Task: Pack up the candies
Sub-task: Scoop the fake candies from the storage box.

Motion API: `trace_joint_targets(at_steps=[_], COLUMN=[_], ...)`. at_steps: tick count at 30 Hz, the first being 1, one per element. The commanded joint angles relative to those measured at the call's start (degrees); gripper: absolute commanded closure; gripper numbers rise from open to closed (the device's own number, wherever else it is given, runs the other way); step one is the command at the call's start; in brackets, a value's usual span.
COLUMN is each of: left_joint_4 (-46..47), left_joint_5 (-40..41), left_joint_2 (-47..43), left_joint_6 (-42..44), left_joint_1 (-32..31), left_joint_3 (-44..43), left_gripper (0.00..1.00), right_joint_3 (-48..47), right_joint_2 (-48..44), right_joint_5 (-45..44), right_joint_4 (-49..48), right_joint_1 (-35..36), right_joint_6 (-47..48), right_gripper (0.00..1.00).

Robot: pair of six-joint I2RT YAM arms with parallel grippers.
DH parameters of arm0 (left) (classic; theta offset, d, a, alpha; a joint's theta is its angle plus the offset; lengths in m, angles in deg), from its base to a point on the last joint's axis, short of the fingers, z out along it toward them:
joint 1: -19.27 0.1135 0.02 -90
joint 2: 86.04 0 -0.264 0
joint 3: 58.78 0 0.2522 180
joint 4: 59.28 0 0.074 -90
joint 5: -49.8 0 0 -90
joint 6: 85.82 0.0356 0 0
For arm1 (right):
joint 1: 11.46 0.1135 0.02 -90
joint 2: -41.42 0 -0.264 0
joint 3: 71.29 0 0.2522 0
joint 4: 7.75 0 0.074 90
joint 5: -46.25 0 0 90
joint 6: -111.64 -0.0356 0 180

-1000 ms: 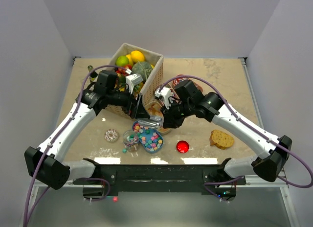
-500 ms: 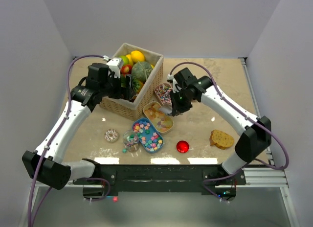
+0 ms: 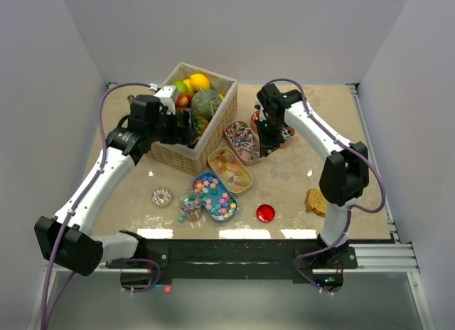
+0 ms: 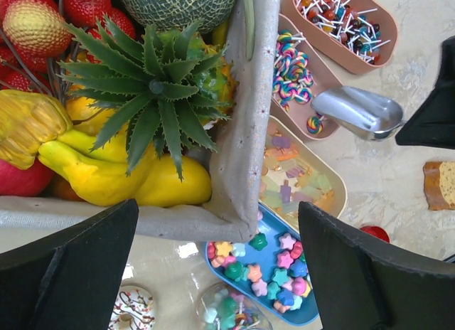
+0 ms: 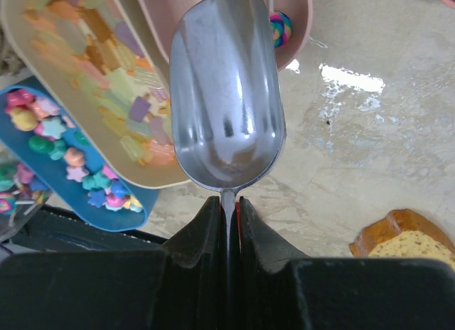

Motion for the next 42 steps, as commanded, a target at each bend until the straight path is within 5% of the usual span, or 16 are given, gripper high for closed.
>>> trace_joint_targets(at_steps=[1,25,42], left_joint_4=[3.8,2.8,3.9], left_joint_5=[0.1,4.9,3.0], left_joint_2=[-1.1,0.5,0.8], left_joint_6=[-0.8,0.2,-1.4], left_joint_1=[0.0,0.4,0.5], left_joint_3=[0.9,0.1,1.4], left_gripper=[0.00,0.00,0.00], right_joint_3=[-4.2,-14.1,-2.7], right_joint_2=[1.7,16.1,4.7], right_joint_5=[-0.3,-2.9,-1.3], right_joint_4=[5.7,6.0,3.3], right_joint_1=[-0.2,-0.4,-0.5], right_joint_6=[0.6,1.8,1.2], right_gripper=[1.00,1.00,1.00])
